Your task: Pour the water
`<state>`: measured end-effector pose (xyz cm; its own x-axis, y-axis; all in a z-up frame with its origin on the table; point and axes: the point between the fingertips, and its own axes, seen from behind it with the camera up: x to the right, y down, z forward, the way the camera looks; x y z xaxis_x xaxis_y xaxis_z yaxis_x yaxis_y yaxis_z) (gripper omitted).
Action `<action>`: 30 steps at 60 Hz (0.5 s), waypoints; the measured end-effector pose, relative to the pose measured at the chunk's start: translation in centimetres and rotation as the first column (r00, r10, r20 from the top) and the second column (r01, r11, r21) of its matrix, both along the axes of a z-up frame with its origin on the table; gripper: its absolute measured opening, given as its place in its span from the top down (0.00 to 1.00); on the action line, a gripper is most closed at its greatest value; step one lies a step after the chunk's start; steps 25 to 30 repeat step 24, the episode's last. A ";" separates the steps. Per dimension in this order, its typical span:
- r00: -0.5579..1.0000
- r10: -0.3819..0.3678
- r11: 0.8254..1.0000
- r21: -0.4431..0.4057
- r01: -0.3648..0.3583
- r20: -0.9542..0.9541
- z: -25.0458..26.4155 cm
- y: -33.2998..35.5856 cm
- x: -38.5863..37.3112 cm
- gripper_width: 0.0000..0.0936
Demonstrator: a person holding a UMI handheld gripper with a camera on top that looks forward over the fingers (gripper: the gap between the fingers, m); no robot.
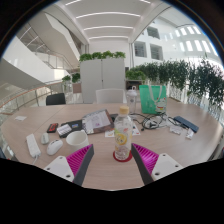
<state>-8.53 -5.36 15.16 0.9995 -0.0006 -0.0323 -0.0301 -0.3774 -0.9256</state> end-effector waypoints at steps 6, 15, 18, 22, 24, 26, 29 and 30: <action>0.998 -0.070 0.997 0.011 0.070 -0.008 3.4 -5.2 -1.6 0.11; 0.993 -0.110 0.993 0.032 0.111 -0.031 8.1 -11.5 -4.0 0.11; 0.992 -0.116 0.992 0.038 0.118 -0.053 9.4 -12.9 -4.9 0.11; 0.991 -0.100 0.994 0.026 0.103 -0.087 10.5 -14.7 -6.1 0.11; 0.992 -0.096 0.995 0.025 0.099 -0.086 10.4 -15.0 -6.7 0.11; 0.992 -0.096 0.995 0.025 0.099 -0.086 10.4 -15.0 -6.7 0.11; 0.992 -0.096 0.995 0.025 0.099 -0.086 10.4 -15.0 -6.7 0.11; 0.992 -0.096 0.995 0.025 0.099 -0.086 10.4 -15.0 -6.7 0.11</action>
